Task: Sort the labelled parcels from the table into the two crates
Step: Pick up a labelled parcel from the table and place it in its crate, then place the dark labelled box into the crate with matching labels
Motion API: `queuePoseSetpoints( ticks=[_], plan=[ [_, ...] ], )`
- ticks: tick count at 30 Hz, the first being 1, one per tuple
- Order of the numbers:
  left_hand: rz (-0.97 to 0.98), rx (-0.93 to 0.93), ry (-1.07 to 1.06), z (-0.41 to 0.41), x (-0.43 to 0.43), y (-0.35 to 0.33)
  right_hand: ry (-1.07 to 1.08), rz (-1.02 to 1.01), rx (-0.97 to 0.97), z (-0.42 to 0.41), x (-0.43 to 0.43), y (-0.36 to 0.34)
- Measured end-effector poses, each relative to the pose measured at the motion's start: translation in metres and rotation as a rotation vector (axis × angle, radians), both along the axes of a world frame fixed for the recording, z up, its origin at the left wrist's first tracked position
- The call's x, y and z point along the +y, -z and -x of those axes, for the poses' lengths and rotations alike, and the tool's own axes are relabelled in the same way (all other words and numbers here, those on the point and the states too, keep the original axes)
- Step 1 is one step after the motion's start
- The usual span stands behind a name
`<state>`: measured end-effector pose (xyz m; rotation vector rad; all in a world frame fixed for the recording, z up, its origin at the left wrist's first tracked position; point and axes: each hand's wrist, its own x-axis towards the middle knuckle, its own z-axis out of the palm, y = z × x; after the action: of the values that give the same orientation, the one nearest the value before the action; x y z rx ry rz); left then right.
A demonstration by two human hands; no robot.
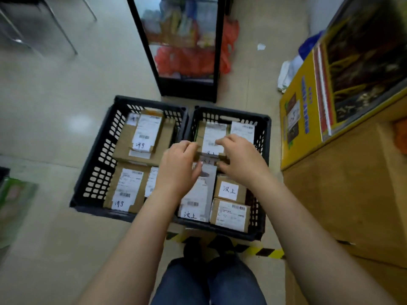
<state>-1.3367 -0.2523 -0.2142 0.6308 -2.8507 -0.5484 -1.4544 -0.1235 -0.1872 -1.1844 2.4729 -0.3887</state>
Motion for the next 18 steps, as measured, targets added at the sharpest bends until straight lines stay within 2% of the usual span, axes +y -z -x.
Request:
queuePoseSetpoints(
  ticks=[5, 10, 18],
  plan=[
    [0.099, 0.113, -0.185, -0.015, -0.023, -0.092, -0.196, 0.139, 0.143, 0.007, -0.043, -0.086],
    [0.124, 0.265, -0.463, -0.068, -0.019, -0.169, -0.369, 0.339, 0.193, -0.023, -0.077, -0.153],
    [0.255, 0.359, -0.836, -0.177, 0.011, -0.237, -0.737, 0.559, 0.217, -0.113, -0.109, -0.232]
  ],
)
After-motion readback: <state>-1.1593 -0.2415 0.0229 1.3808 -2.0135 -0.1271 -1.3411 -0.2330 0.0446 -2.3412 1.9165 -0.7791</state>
